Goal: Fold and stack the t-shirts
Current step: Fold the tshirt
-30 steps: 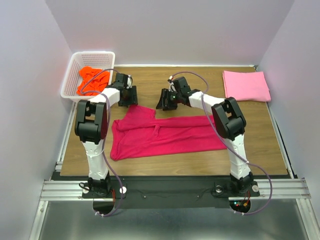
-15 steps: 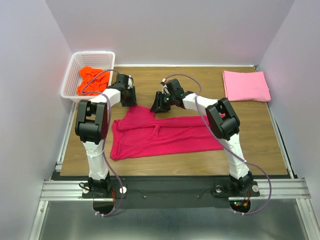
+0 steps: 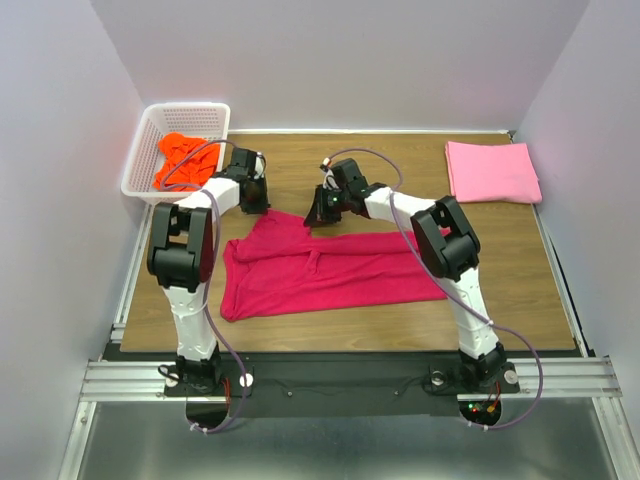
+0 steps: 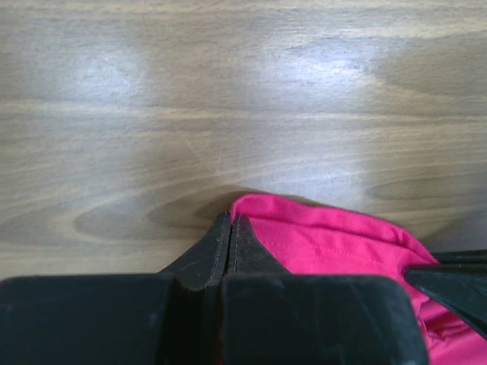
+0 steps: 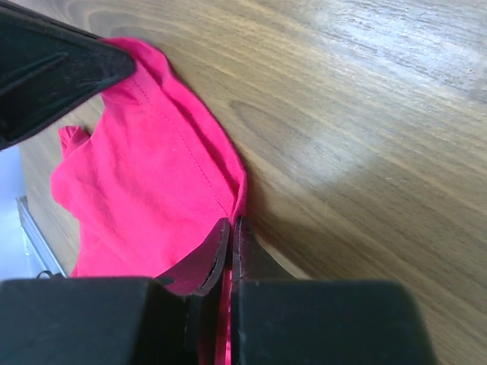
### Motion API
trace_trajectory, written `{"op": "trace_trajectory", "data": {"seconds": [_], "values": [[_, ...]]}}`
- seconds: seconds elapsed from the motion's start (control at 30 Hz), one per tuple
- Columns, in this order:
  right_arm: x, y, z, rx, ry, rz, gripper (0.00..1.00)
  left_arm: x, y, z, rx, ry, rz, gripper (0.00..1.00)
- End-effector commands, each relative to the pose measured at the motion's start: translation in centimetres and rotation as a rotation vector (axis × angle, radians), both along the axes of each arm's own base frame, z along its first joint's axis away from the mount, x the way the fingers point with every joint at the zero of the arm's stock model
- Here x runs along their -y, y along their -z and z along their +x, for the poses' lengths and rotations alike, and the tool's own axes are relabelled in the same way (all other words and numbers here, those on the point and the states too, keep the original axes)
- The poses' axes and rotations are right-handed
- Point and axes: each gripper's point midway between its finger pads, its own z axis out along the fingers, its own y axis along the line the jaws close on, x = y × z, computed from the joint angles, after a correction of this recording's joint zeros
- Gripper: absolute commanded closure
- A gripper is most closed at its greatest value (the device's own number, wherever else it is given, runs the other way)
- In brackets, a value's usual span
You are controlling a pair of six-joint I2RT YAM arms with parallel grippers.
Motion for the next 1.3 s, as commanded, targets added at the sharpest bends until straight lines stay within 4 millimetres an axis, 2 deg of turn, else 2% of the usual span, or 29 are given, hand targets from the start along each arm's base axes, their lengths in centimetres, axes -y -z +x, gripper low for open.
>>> {"op": "trace_trajectory", "data": {"seconds": [0.0,0.07,0.1,0.13,0.17,0.23,0.27,0.33,0.37,0.4,0.43,0.6,0.8,1.03,1.1,1.27], "values": [[-0.2,-6.5,-0.1,0.146,-0.043,0.052,0.99,-1.0,-6.9,-1.2,0.128,-0.026,0.009,1.0],[0.3,-6.9,-1.1,0.144,-0.059,0.051,0.99,-1.3,-6.8,-3.4,0.099,-0.041,0.004,1.0],[0.4,-8.2,-1.7,0.166,-0.075,0.061,0.99,-1.2,-8.5,-4.3,0.132,-0.04,-0.017,1.0],[0.6,-8.5,-2.1,0.167,-0.084,0.06,1.0,-1.2,-8.8,-5.1,0.131,-0.043,-0.026,1.0],[0.8,-7.8,-3.3,0.152,-0.117,0.046,0.99,-1.2,-9.0,-6.8,0.12,-0.041,-0.045,1.0],[1.0,-8.5,-4.6,0.158,-0.152,0.039,0.99,-1.2,-9.0,-8.6,0.105,-0.039,-0.06,1.0],[1.0,-8.2,-5.6,0.151,-0.175,0.03,0.99,-1.5,-8.0,-10.3,0.065,-0.044,-0.055,1.0],[0.7,-7.7,-7.7,0.15,-0.239,-0.001,0.99,-1.5,-8.7,-12.0,0.065,-0.041,-0.071,1.0],[0.9,-7.6,-8.7,0.147,-0.261,-0.008,0.99,-1.8,-8.0,-13.6,0.024,-0.043,-0.067,1.0],[0.5,-7.2,-10.0,0.143,-0.3,-0.021,0.99,-1.7,-8.6,-14.4,0.029,-0.041,-0.084,1.0],[0.4,-7.1,-10.7,0.14,-0.316,-0.026,0.99,-1.8,-8.0,-15.8,-0.012,-0.039,-0.081,1.0],[0.2,-4.9,-14.7,0.091,-0.407,-0.072,0.99,-1.9,-7.6,-19.8,-0.105,-0.045,-0.106,1.0],[1.0,-3.7,-16.5,0.048,-0.423,-0.105,0.99,-0.6,-6.6,-24.0,-0.239,-0.013,-0.192,1.0],[2.2,-3.4,-17.2,0.041,-0.426,-0.148,0.98,1.1,-6.7,-27.8,-0.31,0.024,-0.309,1.0],[2.5,-3.2,-17.6,0.03,-0.436,-0.156,0.98,1.4,-6.1,-29.1,-0.34,0.022,-0.335,1.0],[2.9,-2.8,-18.0,0.024,-0.449,-0.169,0.95,1.5,-4.1,-30.8,-0.384,0.014,-0.342,1.0]]}}
